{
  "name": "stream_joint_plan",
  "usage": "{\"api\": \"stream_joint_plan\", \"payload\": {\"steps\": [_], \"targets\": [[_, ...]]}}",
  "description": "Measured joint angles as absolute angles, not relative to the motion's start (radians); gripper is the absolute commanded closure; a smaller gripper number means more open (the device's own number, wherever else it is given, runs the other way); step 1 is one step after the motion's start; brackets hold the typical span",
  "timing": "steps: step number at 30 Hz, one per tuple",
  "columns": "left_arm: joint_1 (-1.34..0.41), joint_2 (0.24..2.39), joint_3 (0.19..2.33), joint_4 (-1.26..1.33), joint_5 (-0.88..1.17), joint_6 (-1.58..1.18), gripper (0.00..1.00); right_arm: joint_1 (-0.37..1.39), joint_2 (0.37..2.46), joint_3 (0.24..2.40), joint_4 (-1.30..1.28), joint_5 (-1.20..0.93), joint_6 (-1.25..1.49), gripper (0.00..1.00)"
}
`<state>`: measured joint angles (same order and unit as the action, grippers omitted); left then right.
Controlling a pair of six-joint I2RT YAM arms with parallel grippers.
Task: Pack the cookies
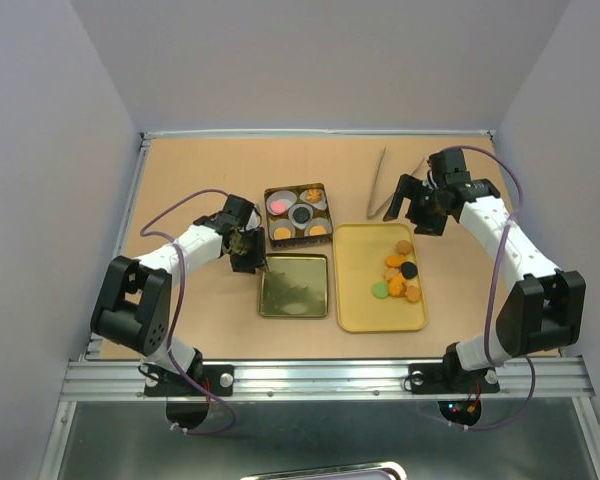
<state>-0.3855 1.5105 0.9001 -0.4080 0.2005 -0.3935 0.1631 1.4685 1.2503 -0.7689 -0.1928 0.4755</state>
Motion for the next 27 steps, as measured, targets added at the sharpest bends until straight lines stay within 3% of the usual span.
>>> {"api": "stream_joint_plan", "payload": {"steps": [9,12,17,27], "targets": [[-0.429,1.604,0.904,-0.407,0.168,-0.383,0.62,0.163,1.463,1.225,-0.77,-0.187,0.476,0.05],[-0.429,1.607,0.904,-0.403,0.153,-0.383,0.72,0.163,1.453,1.21,-0.77,-0.183,0.477,0.05],[-0.429,1.617,0.91,-0.403,0.147,-0.376,1.0,0.163,1.444,1.208,-0.77,-0.179,0.48,0.05],[-0.429,1.605,0.943,-0.459,0.139,-0.35,1.0,0.163,1.437,1.209,-0.771,-0.209,0.501,0.04]]}}
